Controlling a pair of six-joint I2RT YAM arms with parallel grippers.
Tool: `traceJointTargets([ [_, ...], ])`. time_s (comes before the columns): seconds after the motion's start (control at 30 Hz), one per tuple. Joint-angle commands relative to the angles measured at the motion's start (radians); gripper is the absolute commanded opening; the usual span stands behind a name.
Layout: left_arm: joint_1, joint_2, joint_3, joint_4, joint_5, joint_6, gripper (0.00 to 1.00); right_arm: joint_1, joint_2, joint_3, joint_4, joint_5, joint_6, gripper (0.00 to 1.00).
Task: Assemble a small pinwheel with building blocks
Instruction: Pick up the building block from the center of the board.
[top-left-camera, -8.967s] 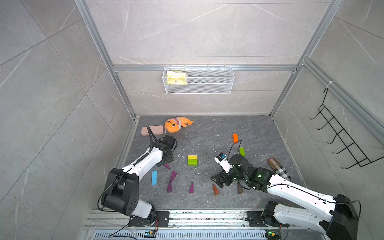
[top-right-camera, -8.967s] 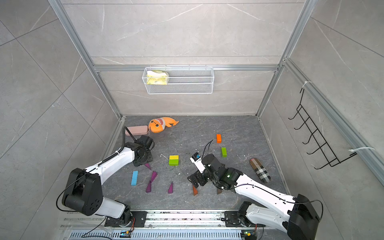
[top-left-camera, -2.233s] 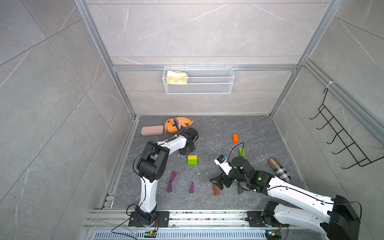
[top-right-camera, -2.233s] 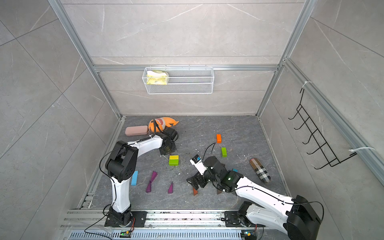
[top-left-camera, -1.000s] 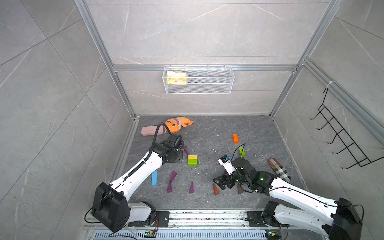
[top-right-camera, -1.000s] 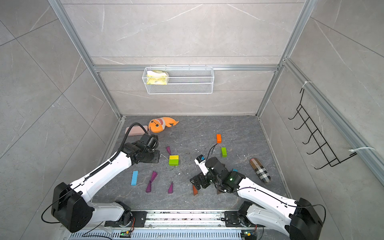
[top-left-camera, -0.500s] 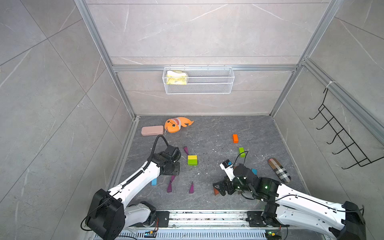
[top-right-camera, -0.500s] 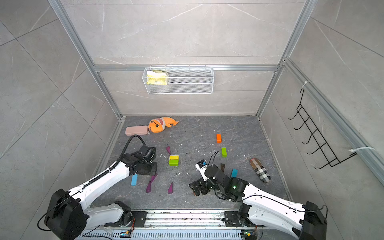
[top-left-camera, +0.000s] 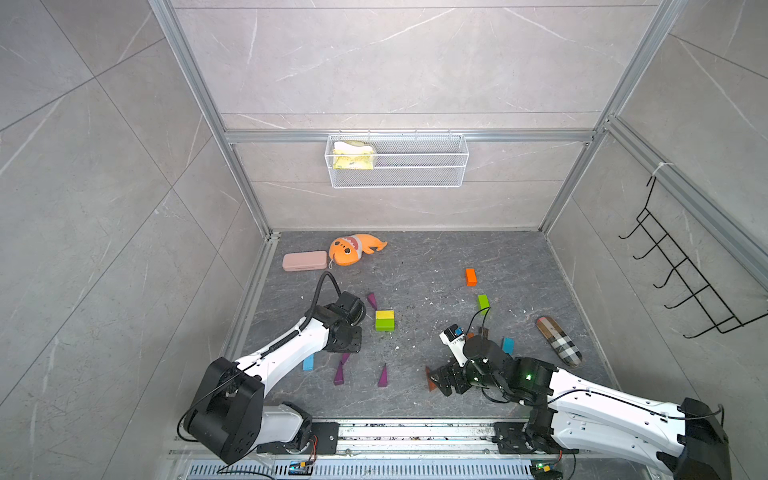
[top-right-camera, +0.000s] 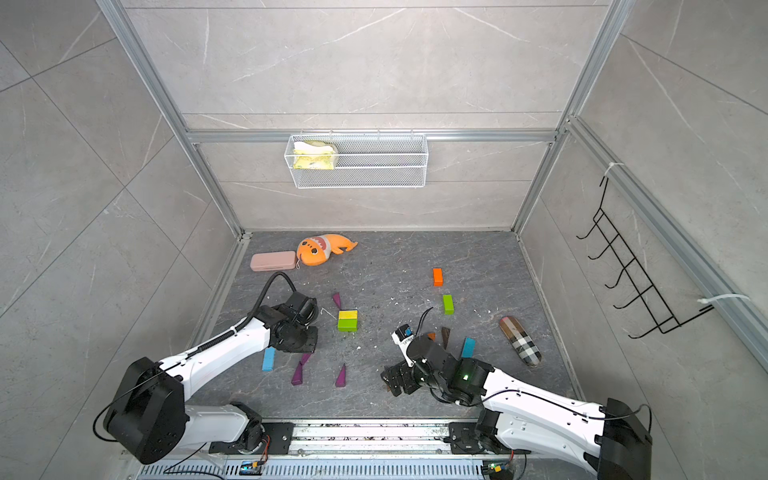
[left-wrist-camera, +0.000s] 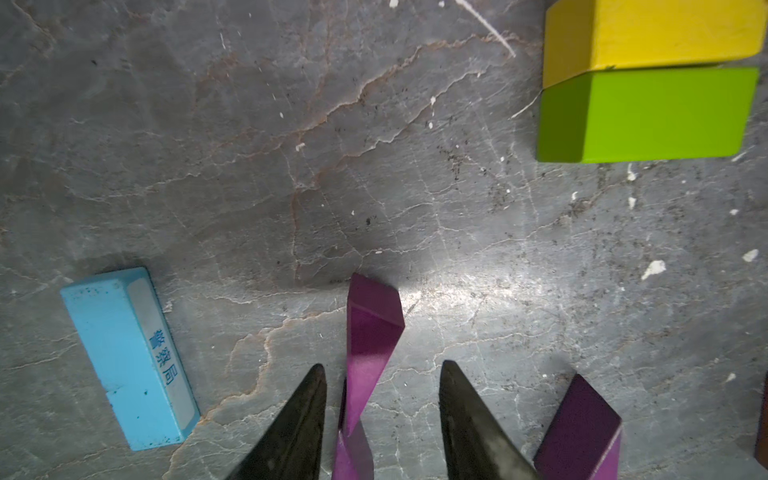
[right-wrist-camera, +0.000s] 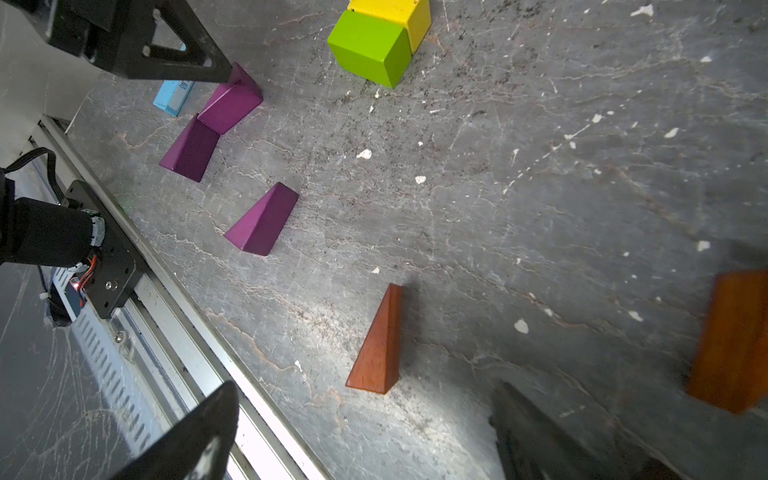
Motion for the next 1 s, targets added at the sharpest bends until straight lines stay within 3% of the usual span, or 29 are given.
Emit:
traceJointTargets([
  [0.0,-0.005,0.029,-0.003,0.027,-0.008,0.004,0.46,0.007,-0.002,-0.015,0.0,0.021,0.01,0.95],
  [0.57,-0.005,0.12,-0.01,0.077,-0.025,-0.039,0.42,0.007,0.0,-0.021,-0.002,0.024,-0.003,0.96],
  [0.97,-0.003,0.145,-0.006,0.079,-0.028,-0.055,0.25,0.007,0.0,-0.024,-0.004,0.024,-0.01,0.96],
])
